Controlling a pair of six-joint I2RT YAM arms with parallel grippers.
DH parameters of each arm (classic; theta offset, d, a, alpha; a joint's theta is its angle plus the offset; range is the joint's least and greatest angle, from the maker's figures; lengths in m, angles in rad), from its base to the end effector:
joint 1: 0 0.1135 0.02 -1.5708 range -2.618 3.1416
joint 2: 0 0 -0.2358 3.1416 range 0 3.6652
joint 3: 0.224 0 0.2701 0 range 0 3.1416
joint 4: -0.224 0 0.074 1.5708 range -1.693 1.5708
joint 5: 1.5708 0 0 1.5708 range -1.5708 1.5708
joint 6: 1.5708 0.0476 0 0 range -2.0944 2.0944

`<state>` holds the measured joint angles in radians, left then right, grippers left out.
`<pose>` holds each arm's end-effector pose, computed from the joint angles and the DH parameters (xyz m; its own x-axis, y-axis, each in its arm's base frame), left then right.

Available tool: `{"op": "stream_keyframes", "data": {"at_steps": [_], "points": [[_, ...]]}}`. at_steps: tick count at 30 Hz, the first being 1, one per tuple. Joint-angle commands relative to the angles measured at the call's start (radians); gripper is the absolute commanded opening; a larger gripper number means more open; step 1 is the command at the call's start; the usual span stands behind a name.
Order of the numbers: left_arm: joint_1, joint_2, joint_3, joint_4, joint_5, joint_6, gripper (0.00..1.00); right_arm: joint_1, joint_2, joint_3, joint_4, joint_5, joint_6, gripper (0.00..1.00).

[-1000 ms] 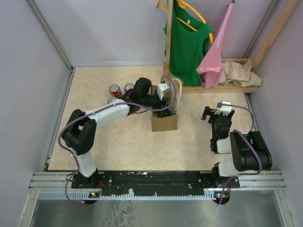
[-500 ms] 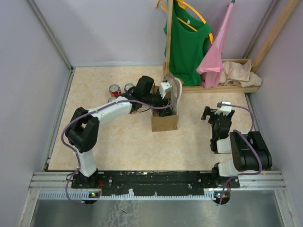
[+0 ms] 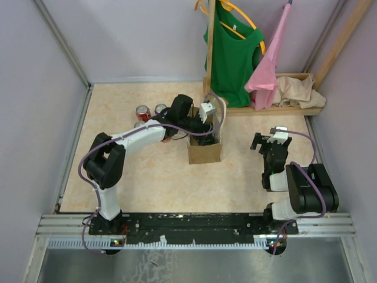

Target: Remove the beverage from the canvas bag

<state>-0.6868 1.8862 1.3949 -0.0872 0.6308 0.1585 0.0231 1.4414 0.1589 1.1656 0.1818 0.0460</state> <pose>0.3285 -0.3056 0.2048 -0.2764 0.3915 -0.8777 0.9494 0.2527 -0.1863 0.2421 -0.0030 0.0978 -0.1093 0.0427 -0.9931 0.1620 0.9865 0.0246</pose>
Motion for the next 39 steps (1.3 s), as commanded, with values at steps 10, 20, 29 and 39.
{"op": "stream_keyframes", "data": {"at_steps": [10,20,29,39], "points": [[0.006,0.035,-0.048,0.053,-0.023,0.037,0.48,-0.002,0.001,0.02,0.051,0.003,0.0,0.99],[0.006,0.006,-0.062,0.053,-0.053,0.1,0.0,-0.002,0.001,0.021,0.051,0.005,0.001,0.99],[0.009,-0.078,-0.049,0.107,-0.123,0.114,0.0,-0.002,0.0,0.021,0.051,0.003,0.002,0.99],[0.026,-0.165,0.021,0.169,-0.217,0.116,0.0,-0.002,0.001,0.02,0.051,0.004,0.002,0.99]]}}
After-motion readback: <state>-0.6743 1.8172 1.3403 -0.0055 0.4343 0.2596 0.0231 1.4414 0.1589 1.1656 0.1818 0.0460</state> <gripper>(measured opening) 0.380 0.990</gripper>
